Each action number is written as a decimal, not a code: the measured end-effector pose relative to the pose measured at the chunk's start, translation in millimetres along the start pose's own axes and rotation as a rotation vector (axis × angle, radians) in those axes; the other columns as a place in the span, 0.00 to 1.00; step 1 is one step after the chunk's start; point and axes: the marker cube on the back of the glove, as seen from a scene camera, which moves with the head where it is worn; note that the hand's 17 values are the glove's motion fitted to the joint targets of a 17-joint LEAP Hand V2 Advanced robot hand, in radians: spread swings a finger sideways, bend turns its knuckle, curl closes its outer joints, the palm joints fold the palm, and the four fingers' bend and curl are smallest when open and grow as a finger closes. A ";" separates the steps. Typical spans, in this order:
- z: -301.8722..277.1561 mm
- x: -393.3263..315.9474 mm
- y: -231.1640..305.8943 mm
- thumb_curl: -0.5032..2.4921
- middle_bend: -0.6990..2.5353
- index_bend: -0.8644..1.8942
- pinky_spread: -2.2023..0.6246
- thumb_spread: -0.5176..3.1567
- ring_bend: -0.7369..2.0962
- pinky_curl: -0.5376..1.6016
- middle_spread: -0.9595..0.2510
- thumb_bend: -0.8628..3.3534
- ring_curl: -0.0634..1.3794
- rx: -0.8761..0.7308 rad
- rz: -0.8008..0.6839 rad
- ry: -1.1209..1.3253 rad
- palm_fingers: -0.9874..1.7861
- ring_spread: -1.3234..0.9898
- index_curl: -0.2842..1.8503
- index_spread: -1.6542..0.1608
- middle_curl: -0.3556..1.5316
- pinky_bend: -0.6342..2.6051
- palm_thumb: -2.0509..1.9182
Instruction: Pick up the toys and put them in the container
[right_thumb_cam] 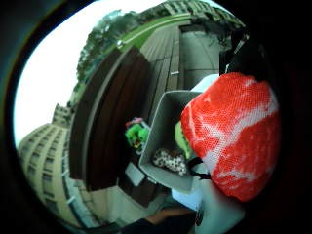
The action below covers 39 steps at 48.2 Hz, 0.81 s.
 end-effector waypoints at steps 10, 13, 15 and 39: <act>28.8 -28.6 -6.1 0.48 0.40 0.36 0.61 0.31 0.65 0.43 0.41 0.25 0.35 -0.056 -0.072 -0.045 0.74 0.39 0.34 0.70 0.47 0.47 0.68; 42.7 -12.8 -25.8 0.48 0.40 0.36 0.62 0.31 0.65 0.43 0.41 0.24 0.36 -0.092 -0.095 -0.080 0.74 0.39 0.34 0.70 0.48 0.46 0.68; 48.5 -10.5 -30.8 0.48 0.40 0.36 0.62 0.31 0.65 0.43 0.41 0.24 0.36 -0.086 -0.081 -0.072 0.74 0.39 0.34 0.70 0.48 0.47 0.68; 59.2 46.5 35.2 0.35 0.26 0.37 0.74 0.41 0.38 0.45 0.72 0.17 0.21 -0.270 0.050 0.032 0.23 0.53 0.30 0.74 0.42 0.54 0.48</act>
